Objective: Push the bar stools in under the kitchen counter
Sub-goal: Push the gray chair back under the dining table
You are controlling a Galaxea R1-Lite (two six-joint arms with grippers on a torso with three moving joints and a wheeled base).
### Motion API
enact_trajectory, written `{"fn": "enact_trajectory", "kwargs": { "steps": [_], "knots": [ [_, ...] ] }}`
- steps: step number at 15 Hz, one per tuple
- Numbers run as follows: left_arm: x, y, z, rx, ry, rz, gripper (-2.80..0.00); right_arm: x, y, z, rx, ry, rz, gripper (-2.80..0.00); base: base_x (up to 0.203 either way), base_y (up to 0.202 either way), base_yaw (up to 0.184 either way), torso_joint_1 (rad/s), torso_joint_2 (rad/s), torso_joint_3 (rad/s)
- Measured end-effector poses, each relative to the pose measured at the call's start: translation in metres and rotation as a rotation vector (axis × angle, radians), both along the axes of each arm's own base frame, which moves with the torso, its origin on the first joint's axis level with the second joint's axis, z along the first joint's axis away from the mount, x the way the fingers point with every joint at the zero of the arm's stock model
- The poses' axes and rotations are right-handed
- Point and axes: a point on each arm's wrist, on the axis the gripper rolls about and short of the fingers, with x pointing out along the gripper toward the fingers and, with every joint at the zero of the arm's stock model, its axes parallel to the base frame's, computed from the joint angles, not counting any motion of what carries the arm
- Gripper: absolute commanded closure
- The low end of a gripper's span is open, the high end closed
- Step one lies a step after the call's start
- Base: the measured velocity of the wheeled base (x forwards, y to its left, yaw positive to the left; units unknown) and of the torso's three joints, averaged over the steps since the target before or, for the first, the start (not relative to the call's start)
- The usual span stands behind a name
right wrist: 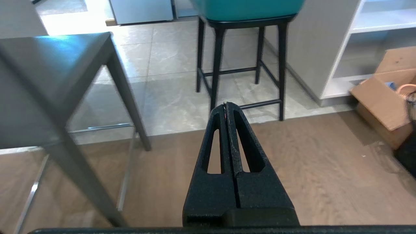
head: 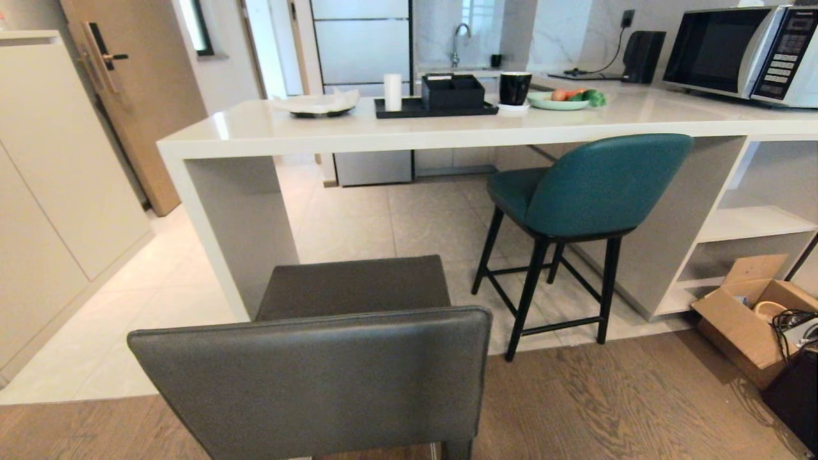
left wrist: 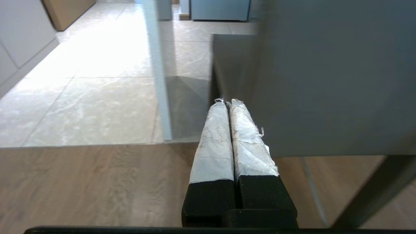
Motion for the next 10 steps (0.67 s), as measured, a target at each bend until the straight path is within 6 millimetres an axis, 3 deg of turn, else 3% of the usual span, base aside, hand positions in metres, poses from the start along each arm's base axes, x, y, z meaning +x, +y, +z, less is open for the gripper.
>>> {"fn": "enact_trajectory", "kwargs": {
  "steps": [5,10],
  "knots": [
    [0.0000,0.0000,0.0000,0.000,0.000,0.003,0.00,0.0000,0.0000,-0.0001,0.001,0.001,0.000,0.00,0.000,0.183,-0.002,0.002,0.00,0.001],
    [0.0000,-0.0002,0.0001,0.010,-0.001,-0.006,0.00,0.0000,-0.0002,-0.0006,-0.019,0.007,-0.008,0.00,0.000,0.017,-0.001,0.001,0.00,0.000]
  ]
}}
